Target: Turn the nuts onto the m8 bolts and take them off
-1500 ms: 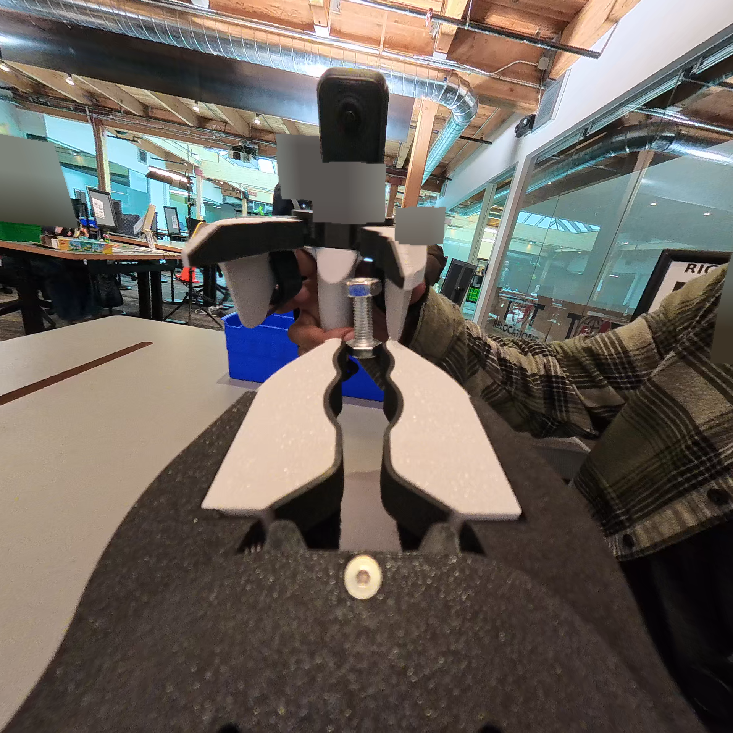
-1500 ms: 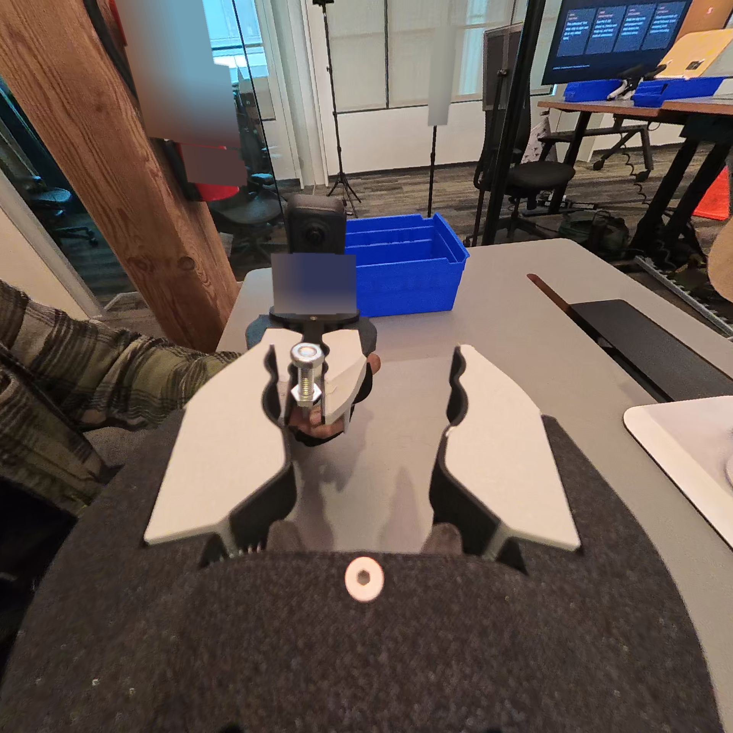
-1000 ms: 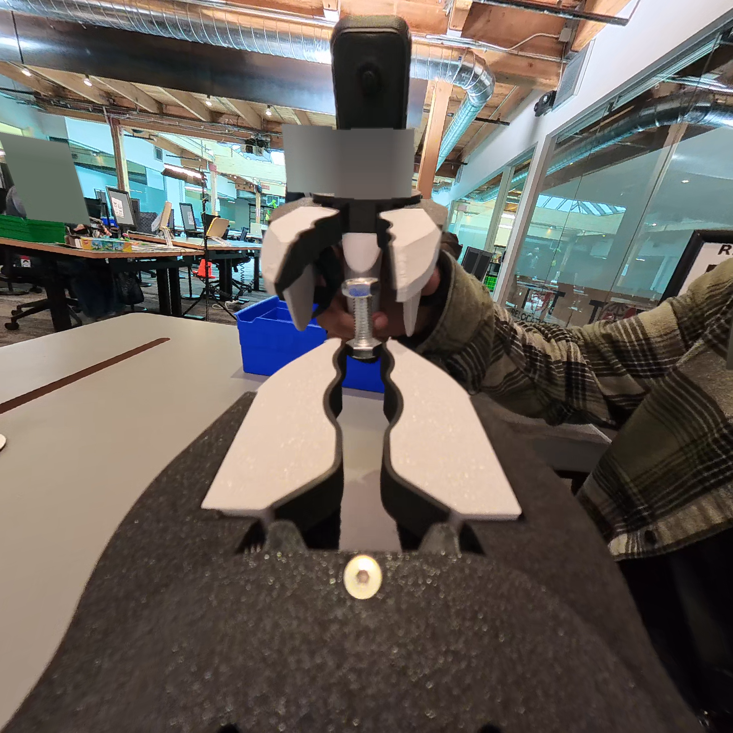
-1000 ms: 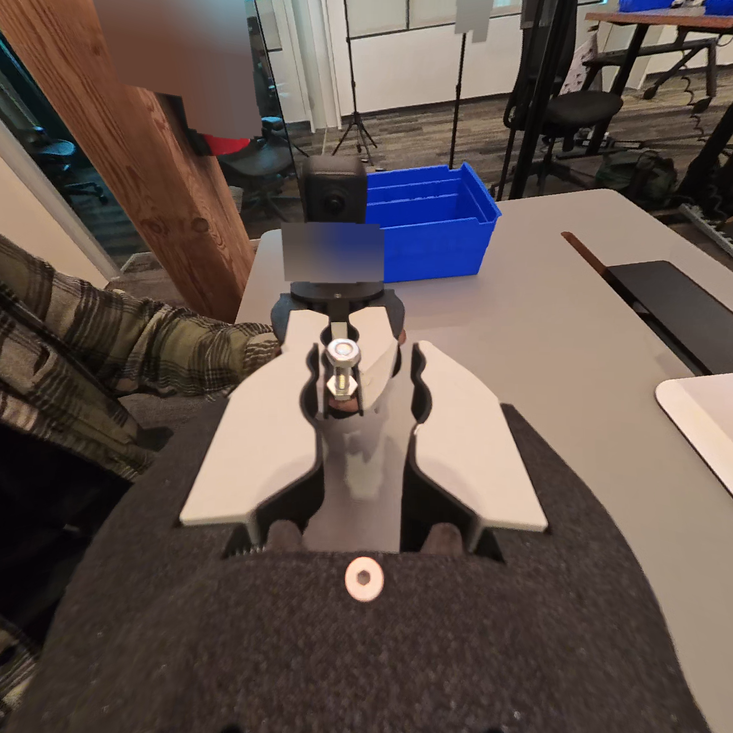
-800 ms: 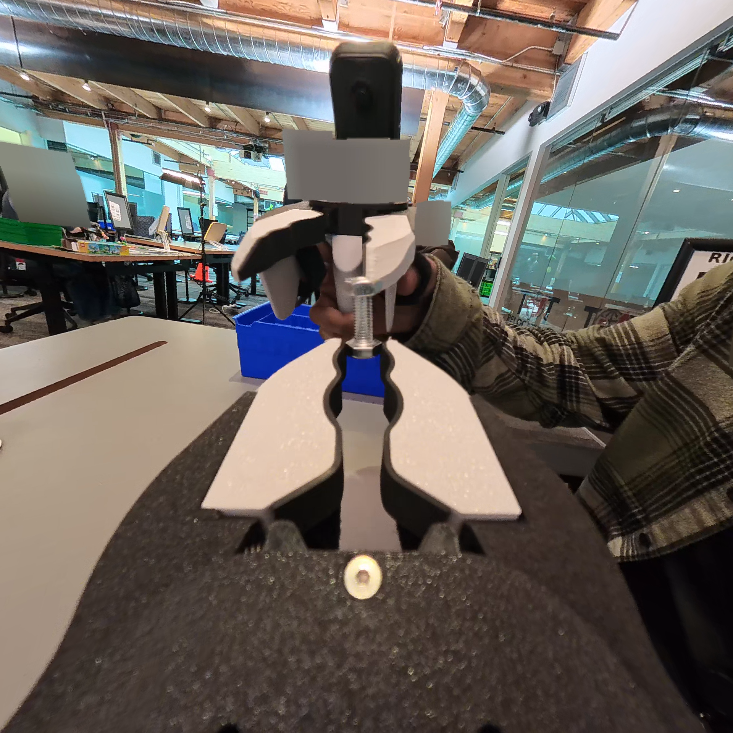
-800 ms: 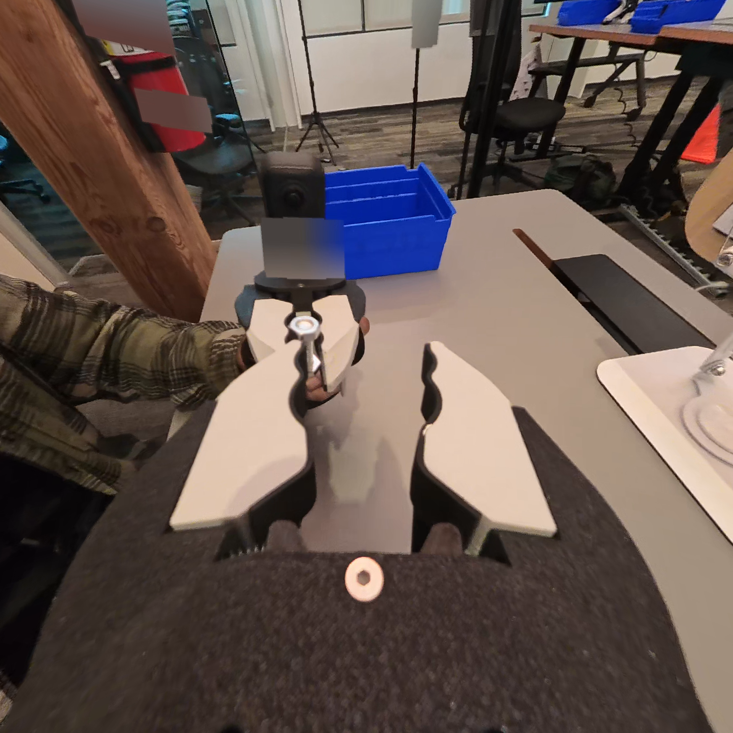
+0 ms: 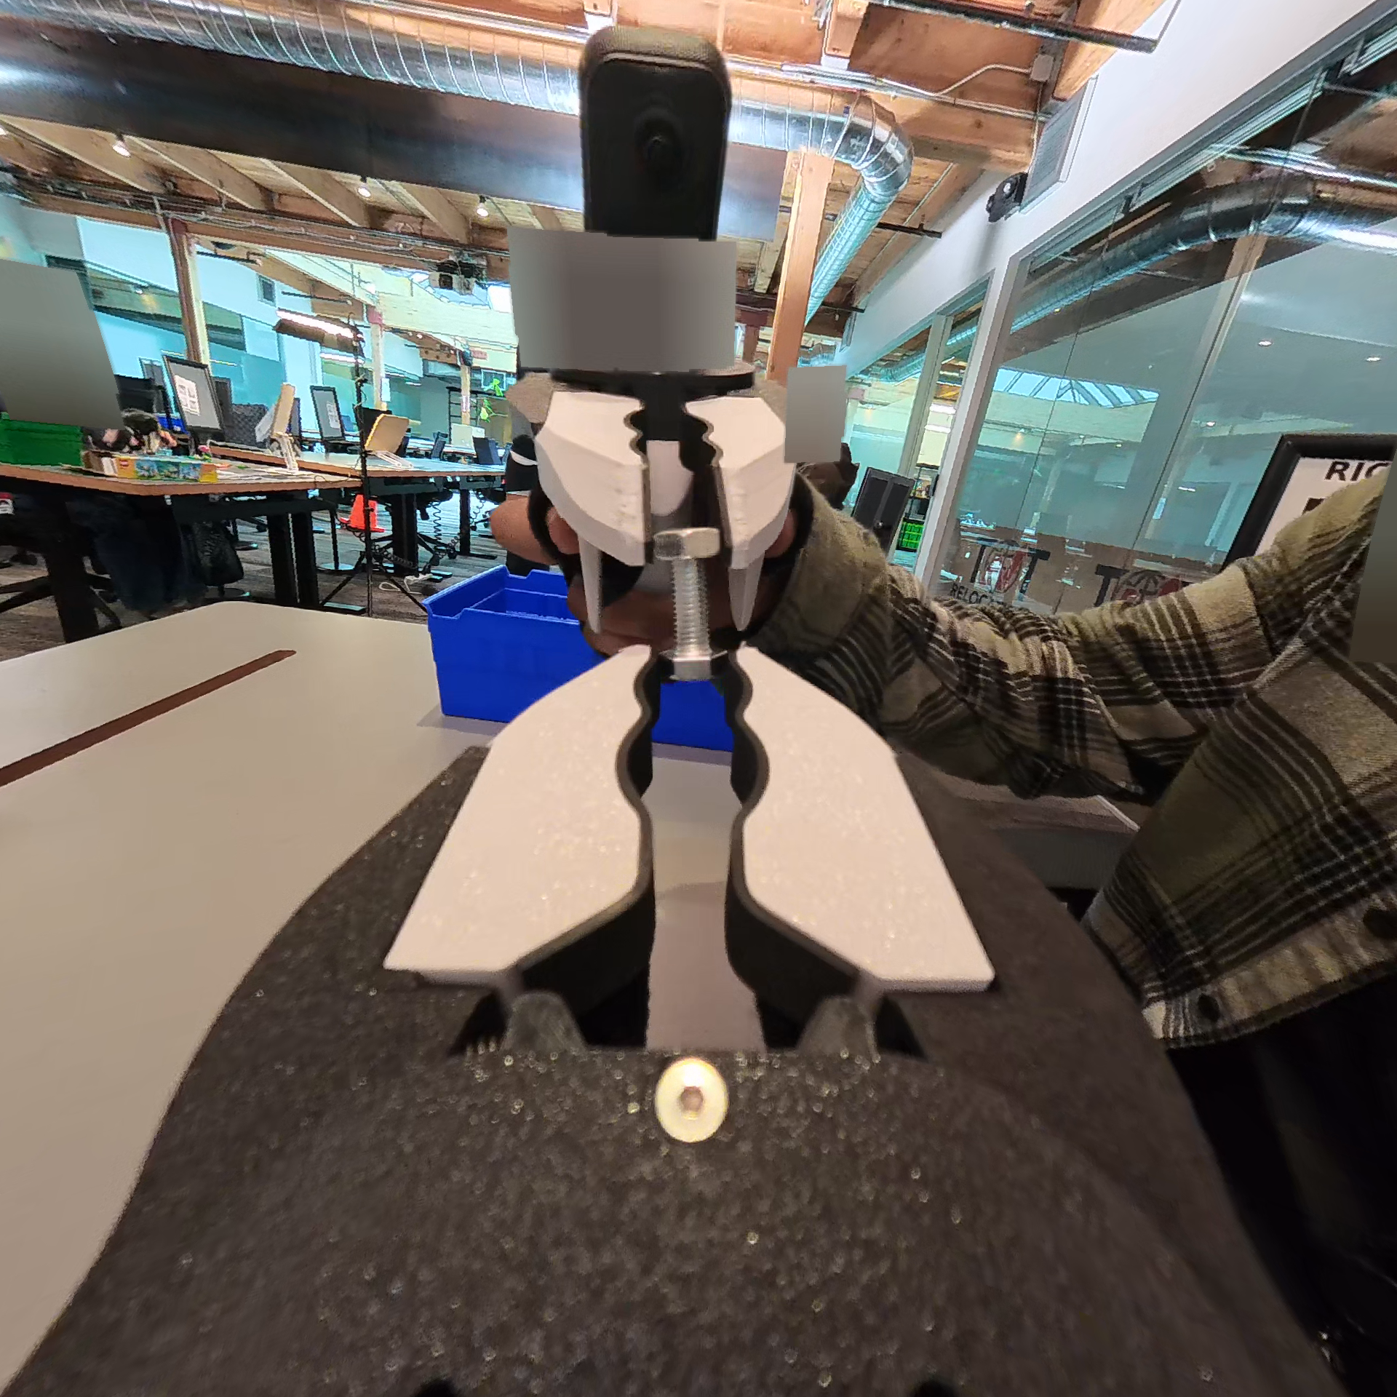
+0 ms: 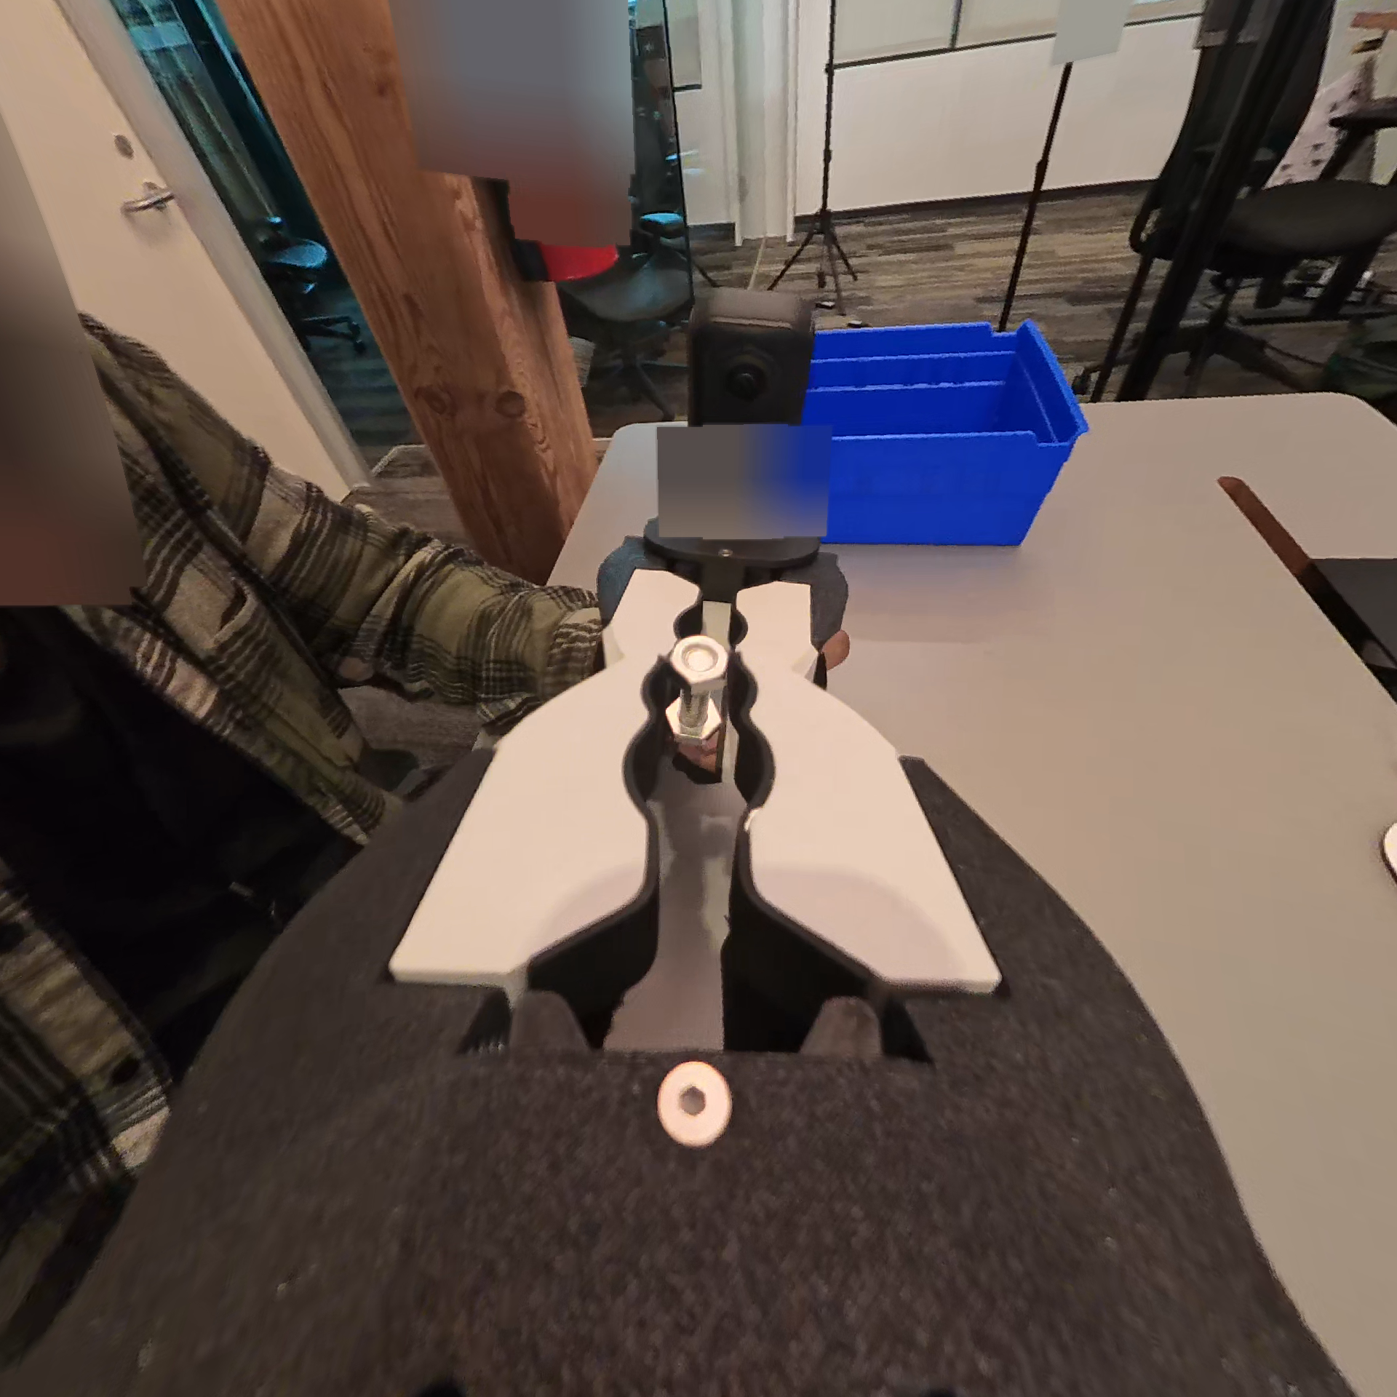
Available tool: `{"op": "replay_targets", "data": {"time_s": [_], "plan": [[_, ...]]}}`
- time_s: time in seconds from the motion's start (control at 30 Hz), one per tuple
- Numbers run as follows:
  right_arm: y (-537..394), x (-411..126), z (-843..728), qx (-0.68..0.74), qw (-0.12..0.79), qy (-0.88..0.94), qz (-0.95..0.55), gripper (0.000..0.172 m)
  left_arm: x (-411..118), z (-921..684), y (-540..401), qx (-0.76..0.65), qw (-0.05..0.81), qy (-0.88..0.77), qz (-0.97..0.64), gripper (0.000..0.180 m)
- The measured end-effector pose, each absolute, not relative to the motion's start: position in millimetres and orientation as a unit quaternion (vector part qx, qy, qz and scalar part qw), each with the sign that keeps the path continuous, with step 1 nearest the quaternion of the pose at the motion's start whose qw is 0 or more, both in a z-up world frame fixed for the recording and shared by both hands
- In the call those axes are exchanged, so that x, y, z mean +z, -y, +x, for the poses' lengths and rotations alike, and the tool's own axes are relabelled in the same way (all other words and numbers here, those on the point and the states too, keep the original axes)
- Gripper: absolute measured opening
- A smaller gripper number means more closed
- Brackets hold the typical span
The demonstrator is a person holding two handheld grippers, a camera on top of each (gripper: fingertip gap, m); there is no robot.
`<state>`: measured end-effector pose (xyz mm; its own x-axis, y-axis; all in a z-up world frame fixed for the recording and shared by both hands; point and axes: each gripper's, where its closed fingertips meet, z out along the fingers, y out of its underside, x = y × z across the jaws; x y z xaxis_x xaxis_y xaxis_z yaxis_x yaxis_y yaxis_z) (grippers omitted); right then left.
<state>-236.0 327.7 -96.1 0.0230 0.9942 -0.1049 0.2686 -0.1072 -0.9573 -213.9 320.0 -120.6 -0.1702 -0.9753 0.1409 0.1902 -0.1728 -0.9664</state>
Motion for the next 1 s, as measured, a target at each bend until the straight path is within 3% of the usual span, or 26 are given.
{"op": "replay_targets", "data": {"time_s": [0.27,0.5,1.0], "plan": [[-339,-96,-230,0.43,0.417,0.523,-0.606,0.025,-119,-215,-320,-0.628,0.468,-0.439,-0.441,0.016],[-339,-88,-230,0.433,0.439,0.507,-0.603,0.045,-120,-215,-322,-0.628,0.468,-0.436,-0.444,0.016],[-344,-83,-235,0.435,0.457,0.489,-0.602,0.058,-118,-215,-322,-0.63,0.469,-0.434,-0.442,0.016]]}}
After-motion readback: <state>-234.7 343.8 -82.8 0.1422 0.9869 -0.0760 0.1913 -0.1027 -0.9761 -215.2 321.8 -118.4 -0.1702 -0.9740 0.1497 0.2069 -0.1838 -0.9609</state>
